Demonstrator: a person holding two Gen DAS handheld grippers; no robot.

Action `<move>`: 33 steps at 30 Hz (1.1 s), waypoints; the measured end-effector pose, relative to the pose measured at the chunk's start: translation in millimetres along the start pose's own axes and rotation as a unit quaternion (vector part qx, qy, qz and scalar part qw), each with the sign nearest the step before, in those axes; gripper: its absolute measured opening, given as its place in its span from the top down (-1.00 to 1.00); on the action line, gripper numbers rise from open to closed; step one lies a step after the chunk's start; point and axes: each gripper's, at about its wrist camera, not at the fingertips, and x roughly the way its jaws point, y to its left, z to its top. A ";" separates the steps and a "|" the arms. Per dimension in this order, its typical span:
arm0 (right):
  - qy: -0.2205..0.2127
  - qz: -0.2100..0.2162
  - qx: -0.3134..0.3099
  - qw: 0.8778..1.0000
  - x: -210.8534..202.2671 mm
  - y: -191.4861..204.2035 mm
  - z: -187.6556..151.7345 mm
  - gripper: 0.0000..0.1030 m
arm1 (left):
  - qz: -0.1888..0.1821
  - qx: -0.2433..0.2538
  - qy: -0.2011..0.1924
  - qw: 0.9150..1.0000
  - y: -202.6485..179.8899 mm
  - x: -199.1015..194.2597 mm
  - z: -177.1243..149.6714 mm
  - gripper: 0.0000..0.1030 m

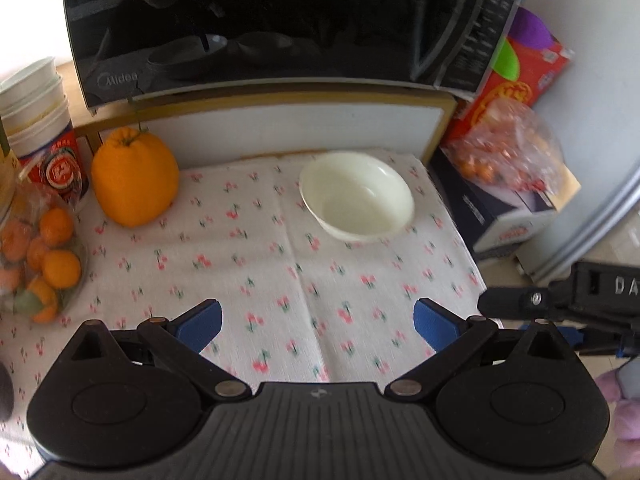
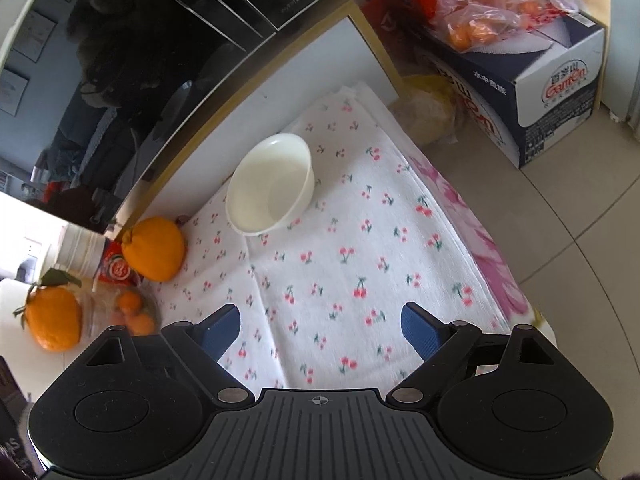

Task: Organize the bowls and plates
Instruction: 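Move both grippers to the last white bowl beside the microwave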

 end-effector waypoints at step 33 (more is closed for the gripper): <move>-0.112 0.146 0.016 0.983 105.5 -23.0 63.6 -0.52 | -0.096 -0.108 -0.068 0.987 51.1 118.7 32.7 -0.17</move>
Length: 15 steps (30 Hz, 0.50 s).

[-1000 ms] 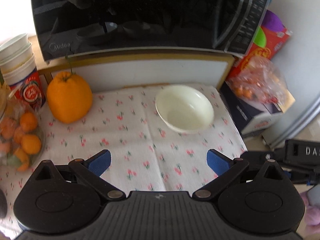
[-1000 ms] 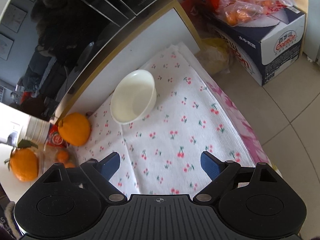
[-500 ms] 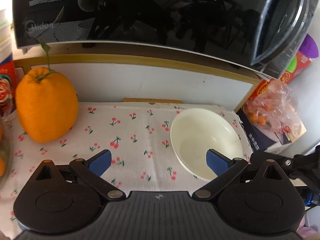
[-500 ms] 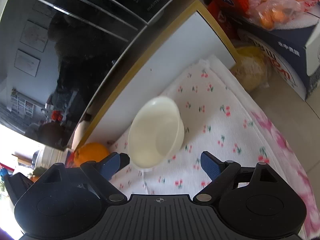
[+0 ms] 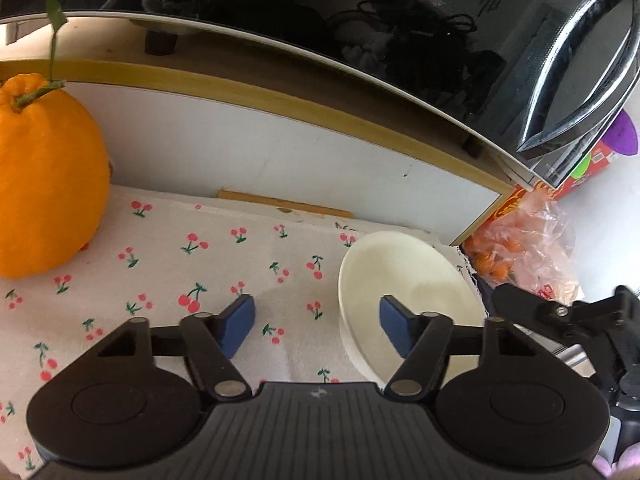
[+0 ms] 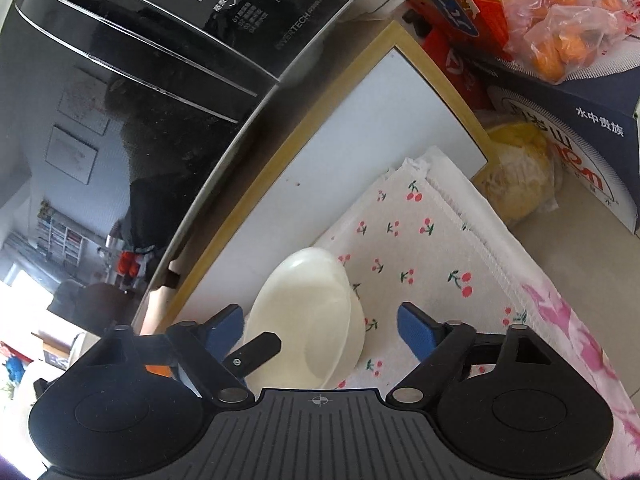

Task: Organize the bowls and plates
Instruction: 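Move both grippers to the last white bowl beside the microwave, then close the left gripper on the last bowl rim while the right gripper grips it too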

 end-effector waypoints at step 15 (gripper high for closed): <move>-0.008 -0.007 -0.005 1.000 3.2 -4.7 -1.3 0.42 | -0.007 0.005 -0.002 1.000 -9.8 7.4 -3.1 0.64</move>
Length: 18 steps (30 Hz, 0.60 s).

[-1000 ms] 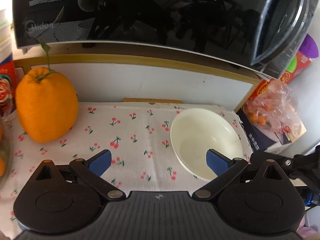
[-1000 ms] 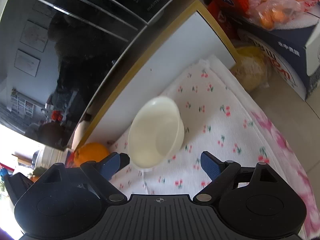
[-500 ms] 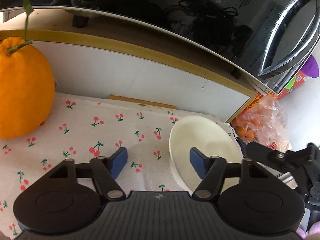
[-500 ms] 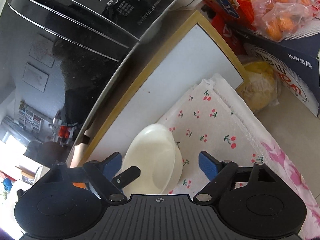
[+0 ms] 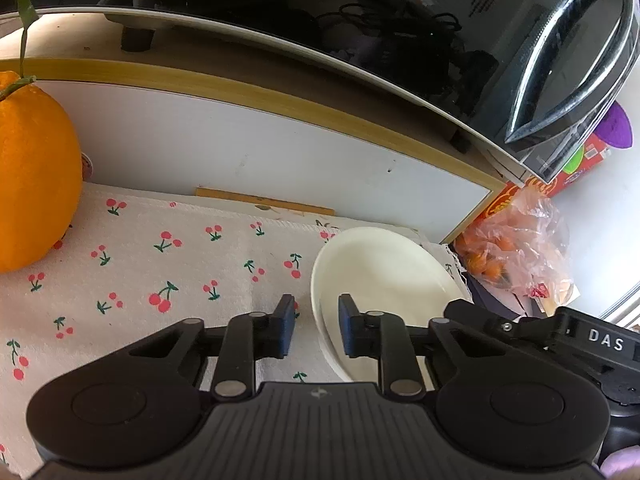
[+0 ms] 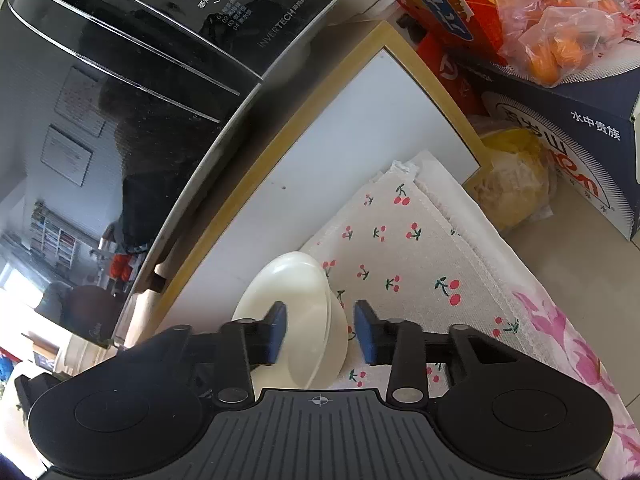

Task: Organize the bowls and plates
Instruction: 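Close the left gripper on the last bowl rim while the right gripper grips it too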

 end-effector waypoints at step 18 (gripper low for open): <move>-0.012 0.006 -0.012 1.000 -18.2 17.6 -0.8 0.66 | 0.028 0.035 -0.003 0.999 -21.1 -21.5 2.2 0.74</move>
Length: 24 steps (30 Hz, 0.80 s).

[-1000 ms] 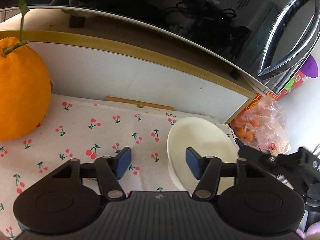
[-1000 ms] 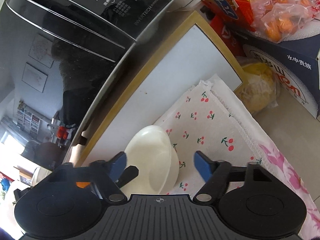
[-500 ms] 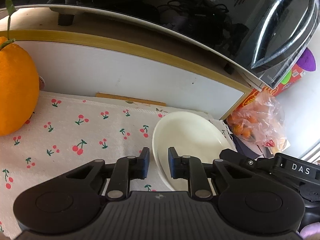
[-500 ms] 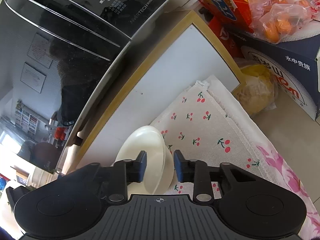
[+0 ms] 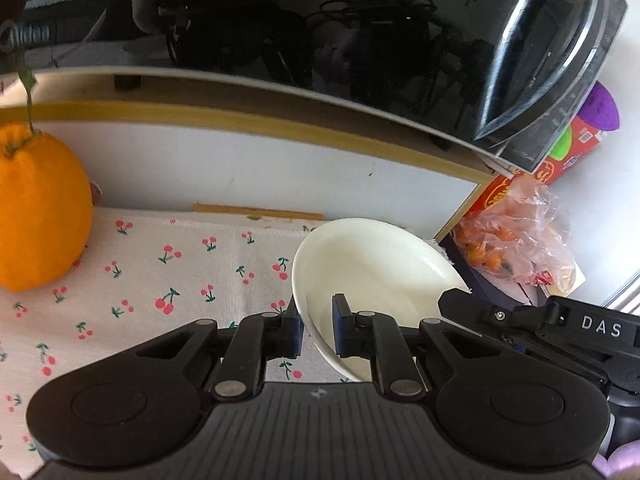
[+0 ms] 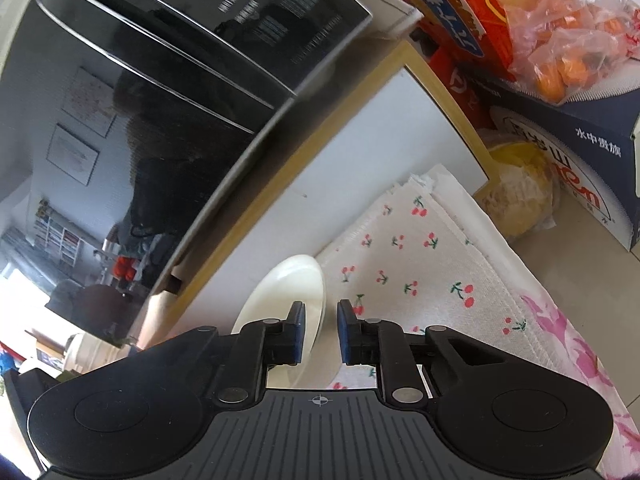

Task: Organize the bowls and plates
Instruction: 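Close the left gripper on the last bowl rim while the right gripper grips it too, then lift the white bowl with both grippers away from the microwave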

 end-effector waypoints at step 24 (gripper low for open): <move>-0.018 -0.008 -0.019 1.000 -106.0 62.4 -11.4 0.66 | 0.000 0.020 -0.009 1.000 -48.0 -100.9 -15.7 0.73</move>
